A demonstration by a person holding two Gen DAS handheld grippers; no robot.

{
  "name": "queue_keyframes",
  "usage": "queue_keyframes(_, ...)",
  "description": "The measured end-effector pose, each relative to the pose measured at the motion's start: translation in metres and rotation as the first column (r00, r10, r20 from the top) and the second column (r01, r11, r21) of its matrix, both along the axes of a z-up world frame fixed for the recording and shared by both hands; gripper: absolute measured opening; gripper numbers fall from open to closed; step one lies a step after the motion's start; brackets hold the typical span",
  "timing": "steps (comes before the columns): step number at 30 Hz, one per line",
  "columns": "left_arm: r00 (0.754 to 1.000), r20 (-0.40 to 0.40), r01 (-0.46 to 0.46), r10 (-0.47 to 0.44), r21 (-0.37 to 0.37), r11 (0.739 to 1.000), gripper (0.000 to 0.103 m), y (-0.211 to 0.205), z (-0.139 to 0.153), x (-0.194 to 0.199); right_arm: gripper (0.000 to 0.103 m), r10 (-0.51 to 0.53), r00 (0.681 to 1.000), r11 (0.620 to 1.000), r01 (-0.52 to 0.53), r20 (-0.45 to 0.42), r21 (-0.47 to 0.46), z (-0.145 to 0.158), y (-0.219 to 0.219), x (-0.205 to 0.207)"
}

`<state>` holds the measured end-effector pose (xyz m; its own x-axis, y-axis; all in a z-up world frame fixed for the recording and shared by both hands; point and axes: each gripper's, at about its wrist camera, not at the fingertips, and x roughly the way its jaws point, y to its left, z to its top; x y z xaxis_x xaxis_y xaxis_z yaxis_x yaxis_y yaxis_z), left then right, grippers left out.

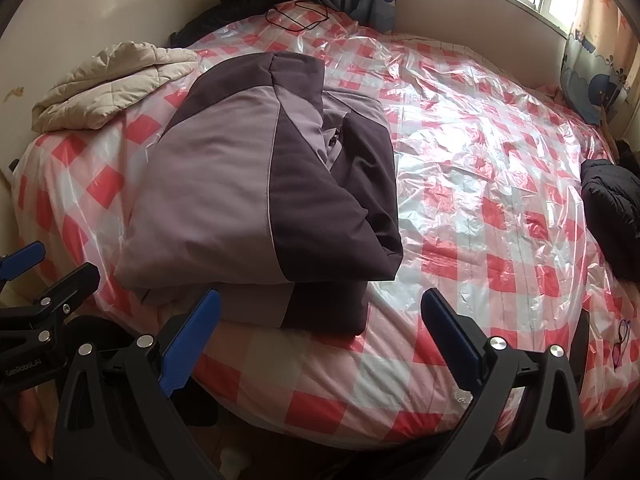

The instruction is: Fold large clothes

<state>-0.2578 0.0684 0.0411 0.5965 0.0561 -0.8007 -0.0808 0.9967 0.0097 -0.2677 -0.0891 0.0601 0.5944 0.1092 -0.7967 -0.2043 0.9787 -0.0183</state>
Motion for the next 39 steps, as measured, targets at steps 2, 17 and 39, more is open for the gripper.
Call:
queue_keyframes(2,1.0,-0.003,0.003,-0.003,-0.006,1.0,0.097,-0.0001,-0.001,0.0006,0.097,0.002,1.0,1.0,-0.002,-0.003,0.001,-0.0011,0.0002,-0.0005)
queue_keyframes(17,1.0,-0.007,-0.024,0.024,0.02,0.999,0.097,-0.0001,-0.0033,0.0027,0.097,0.016,1.0,1.0,-0.015,-0.027,0.024,-0.0056,-0.0033,0.0036)
queue_keyframes(39,0.999,-0.003,-0.045,0.045,-0.013,0.999,0.097,0.0054,-0.0068,0.0042,0.097,0.023,0.999,0.999,-0.022,-0.037,0.043,-0.0092,-0.0039,0.003)
